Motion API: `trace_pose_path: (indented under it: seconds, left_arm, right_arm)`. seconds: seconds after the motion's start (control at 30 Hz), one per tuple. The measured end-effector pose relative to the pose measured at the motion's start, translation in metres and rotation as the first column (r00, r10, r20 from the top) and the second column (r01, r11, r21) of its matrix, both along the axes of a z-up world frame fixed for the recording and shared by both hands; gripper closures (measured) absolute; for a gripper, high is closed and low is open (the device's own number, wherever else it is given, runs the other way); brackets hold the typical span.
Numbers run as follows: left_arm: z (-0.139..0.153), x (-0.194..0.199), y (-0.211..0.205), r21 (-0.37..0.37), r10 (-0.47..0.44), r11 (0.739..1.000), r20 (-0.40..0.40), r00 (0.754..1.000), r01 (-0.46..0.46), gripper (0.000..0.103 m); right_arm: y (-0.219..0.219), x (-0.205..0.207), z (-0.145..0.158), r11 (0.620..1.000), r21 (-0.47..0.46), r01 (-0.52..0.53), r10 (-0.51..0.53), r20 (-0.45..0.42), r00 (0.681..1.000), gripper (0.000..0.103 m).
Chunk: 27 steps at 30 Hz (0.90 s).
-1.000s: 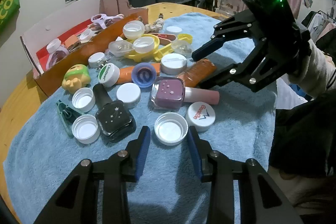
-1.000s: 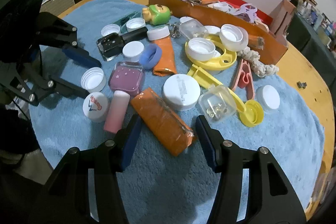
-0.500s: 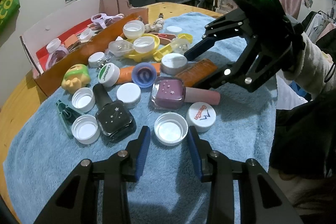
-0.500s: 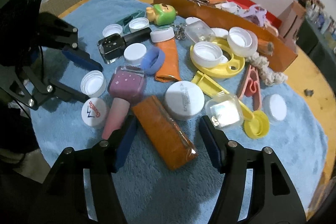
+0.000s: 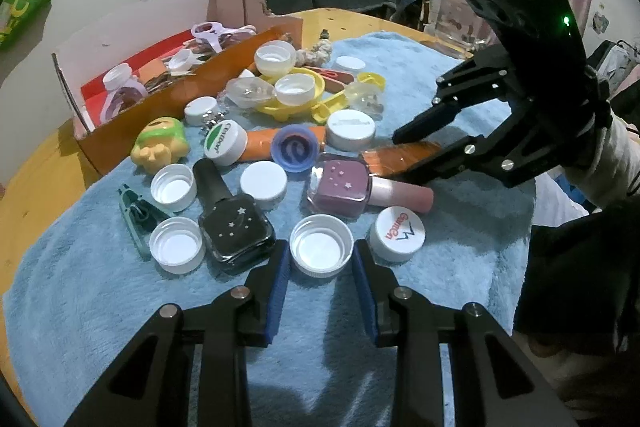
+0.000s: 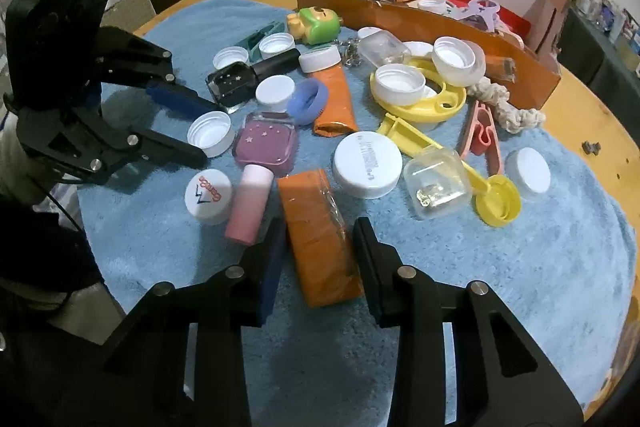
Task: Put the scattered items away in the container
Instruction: 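Close left tool on the white cap while right tool closes on orange packet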
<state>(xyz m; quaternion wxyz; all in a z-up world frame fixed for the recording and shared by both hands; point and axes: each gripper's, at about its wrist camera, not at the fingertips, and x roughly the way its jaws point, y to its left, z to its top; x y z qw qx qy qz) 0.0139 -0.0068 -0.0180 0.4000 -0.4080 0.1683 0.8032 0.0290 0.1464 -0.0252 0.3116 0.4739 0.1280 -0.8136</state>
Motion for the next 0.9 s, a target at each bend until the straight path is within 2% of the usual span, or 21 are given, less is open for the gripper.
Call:
trace_pose_path:
  seconds: [0.2,0.5,0.9]
  left_arm:
    - [0.005,0.000,-0.004,0.014,0.024,1.000,0.002,1.000,-0.024,0.069]
    - [0.006,-0.002,-0.004,0.019,0.035,0.999,0.006,0.999,-0.035,0.069]
    - [0.014,-0.005,-0.007,0.040,0.058,0.997,0.003,0.998,-0.058,0.069]
  right_arm:
    - [0.000,0.005,0.005,1.000,-0.028,-0.006,0.006,-0.007,1.000,0.075]
    - [0.000,0.004,0.005,1.000,-0.015,0.006,-0.006,-0.001,1.000,0.075]
    - [0.000,0.008,0.019,1.000,-0.022,0.016,-0.017,-0.045,0.999,0.075]
